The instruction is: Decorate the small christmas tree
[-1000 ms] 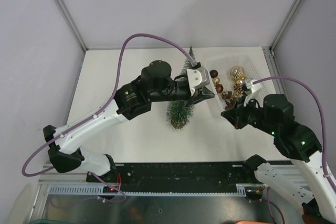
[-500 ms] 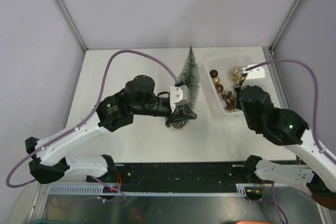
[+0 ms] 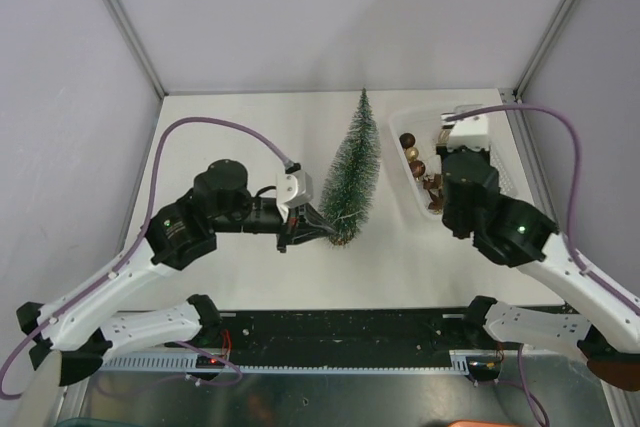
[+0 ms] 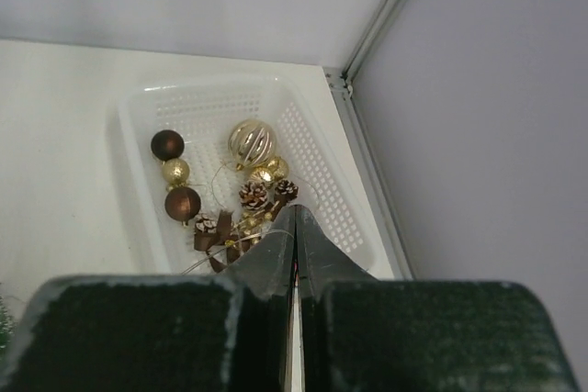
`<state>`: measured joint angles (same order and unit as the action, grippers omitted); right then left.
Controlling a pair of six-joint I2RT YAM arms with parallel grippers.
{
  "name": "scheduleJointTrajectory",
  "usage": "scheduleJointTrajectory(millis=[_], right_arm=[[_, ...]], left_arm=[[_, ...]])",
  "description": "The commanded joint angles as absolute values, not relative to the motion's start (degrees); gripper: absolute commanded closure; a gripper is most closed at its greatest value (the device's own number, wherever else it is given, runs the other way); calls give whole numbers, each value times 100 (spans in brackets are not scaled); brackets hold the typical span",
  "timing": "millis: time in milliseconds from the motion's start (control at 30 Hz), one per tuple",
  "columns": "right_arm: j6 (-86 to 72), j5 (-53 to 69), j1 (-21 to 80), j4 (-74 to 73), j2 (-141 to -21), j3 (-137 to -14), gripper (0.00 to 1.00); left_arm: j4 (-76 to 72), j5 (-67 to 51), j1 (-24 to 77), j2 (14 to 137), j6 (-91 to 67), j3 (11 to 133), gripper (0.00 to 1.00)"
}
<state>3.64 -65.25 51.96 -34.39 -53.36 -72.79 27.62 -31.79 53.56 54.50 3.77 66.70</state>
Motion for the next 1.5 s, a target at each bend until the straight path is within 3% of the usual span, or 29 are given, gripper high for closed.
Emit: scheduleJointTrajectory(millis=[0,133,400,833,1133,1467], right_arm=[[1994,-6850,5237,-1110,-5281,-6842,100],[2729,-6478,5243,271,-5352,-6715,100],[2897,-5097,5387,908,-5482,-6702,100],[4385,-4635,5675,2753,-6296,-6662,100],[5875,-5578,7049,3302,-6475,-6627,100],[8624,-7053,8591,6567,-6889,-5763,100]], left_arm=[[2704,-3334,5097,4982,124,6398,92],[2706,-3299,4988,4658,97,6131,92],[2695,-3001,4631,4347,50,5881,94],[2325,-2312,4200,4341,-91,6092,96],[2131,-2773,4195,4551,-237,6503,94],[2031,-3146,4097,4442,-607,6764,92]])
